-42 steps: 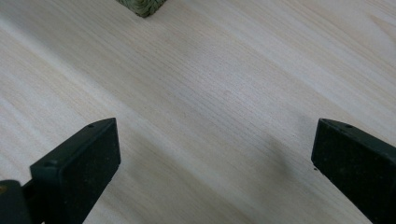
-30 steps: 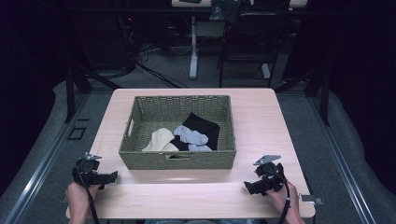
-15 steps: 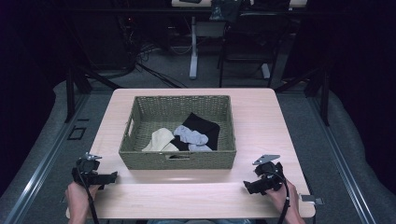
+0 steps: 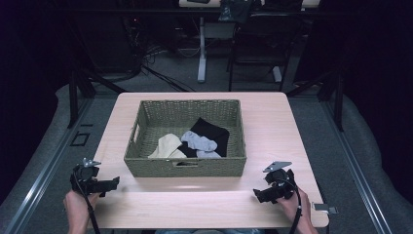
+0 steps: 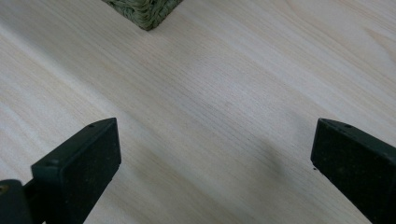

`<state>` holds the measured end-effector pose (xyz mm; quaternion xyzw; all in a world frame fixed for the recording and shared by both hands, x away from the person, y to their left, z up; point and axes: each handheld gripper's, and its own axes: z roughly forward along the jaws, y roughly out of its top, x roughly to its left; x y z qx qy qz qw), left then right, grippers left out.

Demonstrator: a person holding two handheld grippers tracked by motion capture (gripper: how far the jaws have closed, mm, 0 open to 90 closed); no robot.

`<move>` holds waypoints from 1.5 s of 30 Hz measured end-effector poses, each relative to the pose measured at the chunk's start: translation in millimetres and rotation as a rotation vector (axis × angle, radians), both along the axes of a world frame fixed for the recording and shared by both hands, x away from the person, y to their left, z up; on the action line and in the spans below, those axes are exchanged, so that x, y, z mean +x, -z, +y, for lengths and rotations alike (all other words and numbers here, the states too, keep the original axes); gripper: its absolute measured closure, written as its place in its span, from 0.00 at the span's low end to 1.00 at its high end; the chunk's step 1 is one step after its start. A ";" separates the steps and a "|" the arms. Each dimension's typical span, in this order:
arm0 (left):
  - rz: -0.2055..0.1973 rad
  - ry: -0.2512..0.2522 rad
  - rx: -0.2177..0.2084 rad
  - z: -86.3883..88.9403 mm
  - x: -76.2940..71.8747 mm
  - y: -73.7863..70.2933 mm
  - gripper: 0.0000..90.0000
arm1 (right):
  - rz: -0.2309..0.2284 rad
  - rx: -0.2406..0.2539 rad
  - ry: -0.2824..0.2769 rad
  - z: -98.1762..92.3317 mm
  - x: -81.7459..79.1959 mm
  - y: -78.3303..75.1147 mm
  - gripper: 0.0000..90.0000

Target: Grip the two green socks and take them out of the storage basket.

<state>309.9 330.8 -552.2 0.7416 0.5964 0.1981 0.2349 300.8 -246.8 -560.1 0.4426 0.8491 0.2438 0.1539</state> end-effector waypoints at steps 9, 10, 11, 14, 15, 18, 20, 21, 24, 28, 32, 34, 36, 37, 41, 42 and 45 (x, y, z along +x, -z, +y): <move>-0.055 0.026 -0.023 -4.7 -3.0 -19.5 0.00 | 0.010 -0.021 0.005 -3.1 -0.9 0.2 0.01; -0.061 0.029 -0.026 -5.1 -3.1 -22.2 0.00 | 0.012 -0.026 0.002 -3.9 -0.7 -0.2 0.01; -0.068 0.033 -0.029 -5.3 -3.3 -25.1 0.00 | 0.004 0.000 0.004 -3.4 -0.7 0.5 0.01; -0.089 0.026 -0.046 -4.5 -5.2 -34.4 0.00 | 0.005 -0.019 -0.006 -3.4 -1.1 -1.9 0.01; -0.097 0.022 -0.054 -3.6 -6.2 -38.2 0.00 | 0.004 -0.010 -0.007 -3.2 -1.8 -1.5 0.01; -0.110 0.016 -0.070 -1.9 -7.6 -46.0 0.00 | 0.004 -0.012 -0.010 -4.0 -3.2 -2.2 0.01; -0.116 0.018 -0.076 -1.8 -7.5 -51.4 0.00 | -0.001 -0.008 -0.008 -4.2 -3.2 -2.0 0.01; -0.120 0.017 -0.081 -2.0 -6.7 -54.0 0.00 | 0.006 -0.017 -0.008 -4.2 -3.0 -2.5 0.01; -0.122 0.027 -0.096 -2.8 -2.9 -64.2 0.00 | -0.002 -0.004 -0.015 -2.6 -1.4 -1.9 0.01; -0.131 0.045 -0.112 -7.4 3.9 -81.9 0.00 | -0.001 -0.011 -0.024 1.5 -0.9 -1.0 0.01; -0.147 0.077 -0.104 -16.1 13.9 -104.3 0.00 | 0.009 -0.024 -0.030 1.7 -0.4 -1.6 0.01; -0.143 0.100 -0.097 -22.7 21.6 -116.0 0.00 | 0.004 -0.019 -0.029 1.5 0.6 -1.1 0.01; -0.159 0.122 -0.090 -31.6 30.6 -125.3 0.00 | 0.006 -0.020 -0.032 2.0 1.8 -1.1 0.01; -0.160 0.137 -0.087 -36.5 35.6 -129.4 0.00 | 0.007 -0.016 -0.036 2.6 2.2 -1.1 0.01; -0.155 0.185 -0.070 -58.8 57.5 -140.1 0.00 | 0.008 -0.025 -0.037 4.2 1.3 -0.4 0.01; -0.145 0.202 -0.072 -64.1 63.0 -142.0 0.01 | 0.009 -0.024 -0.036 3.8 0.9 -0.7 0.02; -0.123 0.237 -0.067 -81.2 79.9 -143.7 0.01 | 0.002 -0.012 -0.023 1.0 1.0 -0.5 0.02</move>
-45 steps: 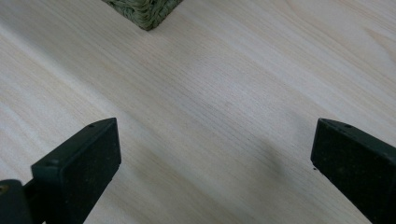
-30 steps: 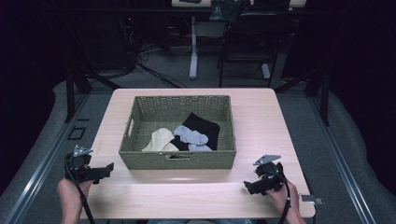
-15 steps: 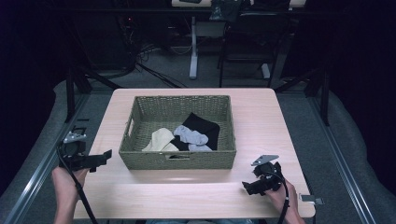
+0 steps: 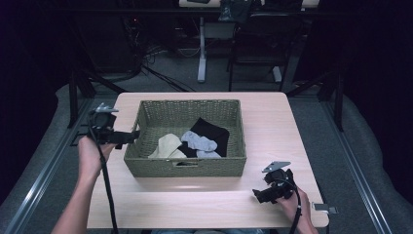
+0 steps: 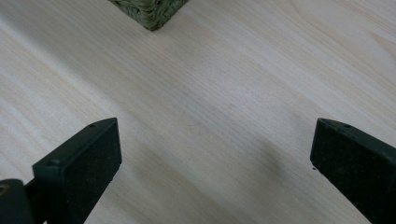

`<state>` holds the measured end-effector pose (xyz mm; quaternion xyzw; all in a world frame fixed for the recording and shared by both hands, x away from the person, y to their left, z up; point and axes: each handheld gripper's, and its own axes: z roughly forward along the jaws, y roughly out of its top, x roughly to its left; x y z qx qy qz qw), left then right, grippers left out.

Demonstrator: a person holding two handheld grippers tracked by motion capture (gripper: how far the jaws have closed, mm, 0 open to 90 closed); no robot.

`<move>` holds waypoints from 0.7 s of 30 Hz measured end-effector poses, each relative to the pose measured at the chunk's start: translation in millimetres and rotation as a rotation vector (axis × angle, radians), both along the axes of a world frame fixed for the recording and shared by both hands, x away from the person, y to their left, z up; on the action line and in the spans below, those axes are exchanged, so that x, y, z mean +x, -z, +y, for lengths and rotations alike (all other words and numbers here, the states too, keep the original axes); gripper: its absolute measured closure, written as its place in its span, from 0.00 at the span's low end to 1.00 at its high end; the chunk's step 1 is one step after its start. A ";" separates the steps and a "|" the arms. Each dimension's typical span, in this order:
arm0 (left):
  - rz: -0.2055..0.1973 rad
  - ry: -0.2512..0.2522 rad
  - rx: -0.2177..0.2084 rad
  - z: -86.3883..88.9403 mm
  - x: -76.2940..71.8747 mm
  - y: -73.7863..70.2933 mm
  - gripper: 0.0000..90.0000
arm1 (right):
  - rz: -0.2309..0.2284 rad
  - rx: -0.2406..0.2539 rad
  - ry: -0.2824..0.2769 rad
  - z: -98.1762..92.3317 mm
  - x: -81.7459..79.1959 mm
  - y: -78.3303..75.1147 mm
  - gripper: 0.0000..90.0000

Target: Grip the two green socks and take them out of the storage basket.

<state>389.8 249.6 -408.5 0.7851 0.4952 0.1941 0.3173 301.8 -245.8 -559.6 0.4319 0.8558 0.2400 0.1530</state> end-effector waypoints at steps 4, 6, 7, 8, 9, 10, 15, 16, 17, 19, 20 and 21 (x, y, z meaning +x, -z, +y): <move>0.028 0.033 0.010 -20.9 19.4 2.4 0.01 | 0.004 -0.003 -0.001 -0.8 0.7 -0.5 0.02; 0.047 0.039 0.013 -28.7 27.5 5.4 0.02 | 0.002 -0.004 -0.005 -0.3 -0.3 -0.3 0.02; 0.060 0.044 0.015 -32.0 31.1 6.9 0.04 | 0.008 -0.006 -0.008 -0.2 -0.9 -0.8 0.02; 0.067 0.045 0.022 -35.3 34.5 8.6 0.06 | 0.007 -0.001 -0.006 -0.3 -1.6 -0.6 0.02; 0.074 0.044 0.027 -38.4 38.1 10.8 0.08 | 0.005 -0.009 -0.003 -0.9 -2.1 -0.9 0.02; 0.084 0.049 0.039 -41.1 41.8 13.0 0.12 | 0.003 -0.010 -0.005 -2.0 -2.2 -0.8 0.02; 0.150 0.075 0.086 -53.8 59.5 28.0 0.28 | 0.004 -0.001 0.005 -2.8 -0.5 -0.3 0.02; 0.167 0.077 0.096 -55.4 62.6 31.2 0.30 | 0.006 0.011 0.002 -1.8 -0.6 0.0 0.02; 0.174 0.078 0.098 -56.7 65.4 34.6 0.34 | 0.006 -0.002 -0.001 -1.6 -0.8 -0.3 0.02; 0.196 0.077 0.113 -59.0 70.9 41.1 0.41 | 0.010 -0.010 -0.007 -1.1 -1.9 -1.0 0.02; 0.211 0.079 0.120 -60.2 73.8 44.5 0.45 | 0.010 -0.005 -0.007 -0.8 -2.3 -0.9 0.02; 0.226 0.081 0.132 -61.6 77.0 48.2 0.47 | 0.011 -0.003 -0.007 -0.9 -2.2 -0.7 0.03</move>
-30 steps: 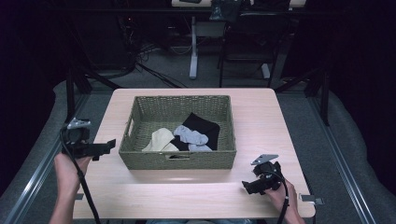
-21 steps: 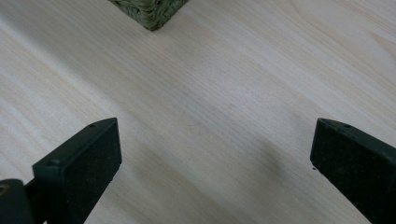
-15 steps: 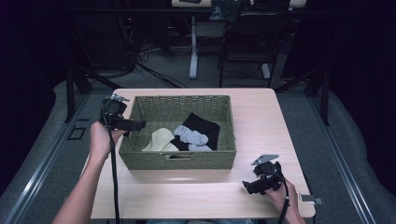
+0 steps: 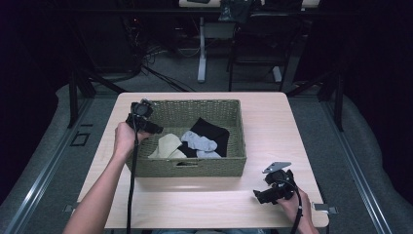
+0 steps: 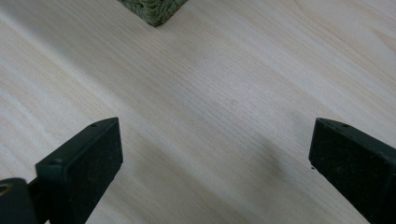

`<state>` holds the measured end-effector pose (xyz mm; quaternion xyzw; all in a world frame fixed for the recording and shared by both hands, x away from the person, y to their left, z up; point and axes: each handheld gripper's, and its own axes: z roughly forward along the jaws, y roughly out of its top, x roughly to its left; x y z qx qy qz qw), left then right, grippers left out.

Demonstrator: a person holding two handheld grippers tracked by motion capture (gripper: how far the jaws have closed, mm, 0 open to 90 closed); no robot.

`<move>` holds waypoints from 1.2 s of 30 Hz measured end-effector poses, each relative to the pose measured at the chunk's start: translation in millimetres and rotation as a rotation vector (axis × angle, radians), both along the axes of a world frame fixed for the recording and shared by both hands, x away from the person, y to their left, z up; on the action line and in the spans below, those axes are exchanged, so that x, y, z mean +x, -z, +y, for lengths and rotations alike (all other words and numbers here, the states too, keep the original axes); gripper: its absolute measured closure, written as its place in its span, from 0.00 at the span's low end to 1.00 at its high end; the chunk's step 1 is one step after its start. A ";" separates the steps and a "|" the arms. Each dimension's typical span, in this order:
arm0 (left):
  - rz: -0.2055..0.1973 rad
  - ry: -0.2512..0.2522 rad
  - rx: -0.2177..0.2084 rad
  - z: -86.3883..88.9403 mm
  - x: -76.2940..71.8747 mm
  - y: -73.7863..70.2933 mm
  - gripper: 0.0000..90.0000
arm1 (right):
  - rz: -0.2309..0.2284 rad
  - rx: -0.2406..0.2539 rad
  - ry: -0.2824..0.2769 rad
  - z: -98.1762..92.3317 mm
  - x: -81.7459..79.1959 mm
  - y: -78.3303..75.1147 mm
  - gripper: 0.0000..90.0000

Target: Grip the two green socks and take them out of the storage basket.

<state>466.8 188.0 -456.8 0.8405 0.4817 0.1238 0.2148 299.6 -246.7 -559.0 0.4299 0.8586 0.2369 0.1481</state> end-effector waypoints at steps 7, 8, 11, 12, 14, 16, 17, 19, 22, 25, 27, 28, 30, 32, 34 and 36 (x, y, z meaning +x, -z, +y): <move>0.070 -0.010 0.027 -9.9 15.3 21.3 0.64 | 0.003 -0.003 -0.009 1.0 1.8 -0.2 0.03; 0.080 -0.009 0.033 -11.1 16.9 24.3 0.64 | 0.005 -0.008 -0.015 1.1 1.7 -0.3 0.03; 0.111 -0.020 0.048 -14.3 21.3 33.3 0.63 | 0.002 -0.008 -0.014 1.1 0.6 -0.3 0.03; 0.124 -0.021 0.053 -14.8 23.0 35.9 0.62 | 0.004 -0.008 -0.016 0.8 0.7 -0.5 0.03; 0.153 -0.023 0.062 -16.0 25.8 41.1 0.61 | 0.004 -0.006 -0.013 0.3 1.3 -0.6 0.03; 0.171 -0.027 0.065 -16.1 27.8 45.4 0.61 | 0.005 -0.007 -0.015 0.7 1.8 -0.7 0.03; 0.185 -0.026 0.067 -15.6 28.7 47.4 0.61 | 0.005 -0.005 -0.016 1.1 1.7 -0.6 0.03; 0.201 -0.030 0.061 -15.1 29.1 51.1 0.63 | 0.008 0.000 -0.022 2.1 1.3 -0.1 0.03; 0.220 -0.005 0.068 -16.4 27.7 54.1 0.79 | 0.004 0.000 -0.023 1.9 0.5 0.5 0.03; 0.208 0.015 0.072 -18.6 25.0 50.4 0.94 | 0.006 -0.003 -0.016 0.7 0.7 0.0 0.04; 0.191 0.033 0.065 -19.2 22.0 45.3 0.97 | 0.009 -0.013 -0.019 0.2 1.3 -0.5 0.04; 0.181 0.041 0.065 -19.5 20.0 42.0 0.97 | 0.010 -0.013 -0.020 0.5 1.3 -0.4 0.04; 0.153 0.048 0.029 -18.8 15.5 33.8 0.98 | 0.001 0.001 -0.020 1.4 0.8 0.9 0.04; 0.125 0.064 0.022 -18.0 11.9 24.0 0.98 | 0.003 0.000 -0.020 1.3 0.6 0.8 0.04; 0.099 0.075 0.020 -18.2 9.2 14.2 0.98 | 0.004 0.000 -0.013 1.2 0.5 0.6 0.04; 0.081 0.086 0.019 -19.3 6.4 4.3 0.98 | 0.009 -0.012 -0.020 0.6 1.1 -0.5 0.04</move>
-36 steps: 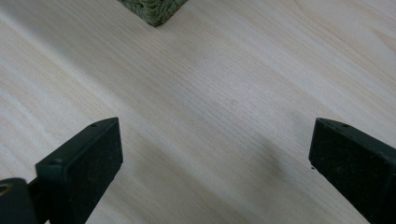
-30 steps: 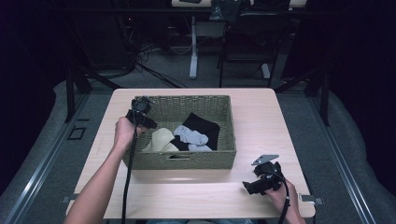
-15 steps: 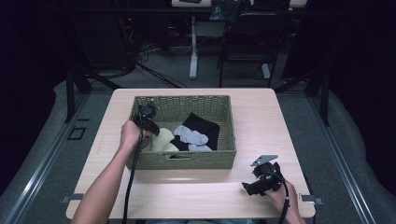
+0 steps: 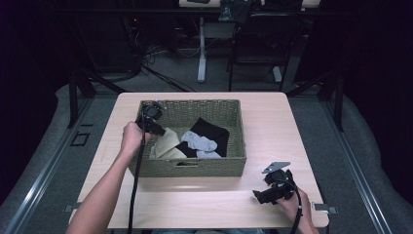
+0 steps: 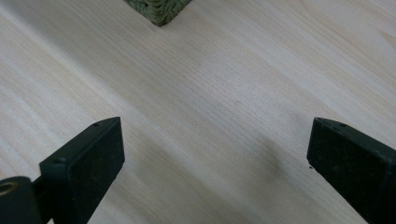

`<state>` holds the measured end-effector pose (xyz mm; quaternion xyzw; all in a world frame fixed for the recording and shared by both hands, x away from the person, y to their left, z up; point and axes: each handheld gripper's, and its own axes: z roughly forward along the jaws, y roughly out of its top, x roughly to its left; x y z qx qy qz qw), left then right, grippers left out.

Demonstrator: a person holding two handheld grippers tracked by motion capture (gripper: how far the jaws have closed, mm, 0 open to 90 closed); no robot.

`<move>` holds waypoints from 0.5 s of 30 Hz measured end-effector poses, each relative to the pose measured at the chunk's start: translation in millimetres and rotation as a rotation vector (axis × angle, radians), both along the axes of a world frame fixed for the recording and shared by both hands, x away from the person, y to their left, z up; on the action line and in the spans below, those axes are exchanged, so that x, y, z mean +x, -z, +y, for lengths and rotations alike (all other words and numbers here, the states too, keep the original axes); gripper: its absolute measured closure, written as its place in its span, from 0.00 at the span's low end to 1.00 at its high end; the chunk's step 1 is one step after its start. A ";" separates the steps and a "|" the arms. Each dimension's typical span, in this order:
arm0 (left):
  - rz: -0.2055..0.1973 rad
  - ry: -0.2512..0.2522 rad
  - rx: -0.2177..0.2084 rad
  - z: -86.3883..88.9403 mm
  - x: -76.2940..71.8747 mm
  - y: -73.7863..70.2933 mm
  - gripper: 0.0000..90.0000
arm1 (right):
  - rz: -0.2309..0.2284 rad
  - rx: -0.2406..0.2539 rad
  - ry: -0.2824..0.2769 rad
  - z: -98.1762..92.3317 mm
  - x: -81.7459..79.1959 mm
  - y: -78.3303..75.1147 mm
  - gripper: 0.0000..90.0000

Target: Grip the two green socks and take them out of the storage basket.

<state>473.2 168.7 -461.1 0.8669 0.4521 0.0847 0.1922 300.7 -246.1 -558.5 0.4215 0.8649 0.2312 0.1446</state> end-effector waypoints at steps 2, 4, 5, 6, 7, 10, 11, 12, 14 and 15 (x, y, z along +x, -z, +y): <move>-0.022 0.011 -0.014 -0.8 -2.8 -9.8 0.98 | 0.001 0.009 0.001 0.9 0.1 0.5 0.04; -0.050 0.018 -0.021 -2.2 -6.1 -21.4 0.98 | -0.006 0.014 0.002 1.6 -0.2 1.2 0.04; -0.057 0.024 -0.023 -2.5 -7.3 -26.4 0.98 | -0.007 0.007 0.001 1.3 -0.3 1.3 0.04; -0.067 0.029 -0.027 -2.6 -8.6 -31.3 0.98 | -0.005 0.014 -0.001 1.3 -0.3 1.3 0.04; -0.077 0.030 -0.030 -2.5 -9.6 -34.9 0.97 | -0.005 0.016 -0.001 1.2 -0.3 1.3 0.04; -0.097 0.037 -0.024 -2.7 -11.4 -47.9 0.97 | -0.001 0.017 -0.001 1.0 0.4 1.5 0.04; -0.103 0.036 -0.024 -2.2 -11.7 -52.2 0.97 | -0.005 0.011 0.002 1.3 0.5 1.7 0.04; -0.108 0.036 -0.022 -1.6 -11.9 -56.5 0.97 | -0.003 0.008 0.001 1.6 0.7 1.4 0.04; -0.123 0.034 -0.022 0.5 -12.8 -65.2 0.97 | 0.006 -0.005 -0.005 1.8 0.6 0.8 0.04; -0.133 0.028 -0.028 2.2 -13.9 -71.2 0.97 | 0.007 0.000 -0.006 2.1 0.2 1.1 0.04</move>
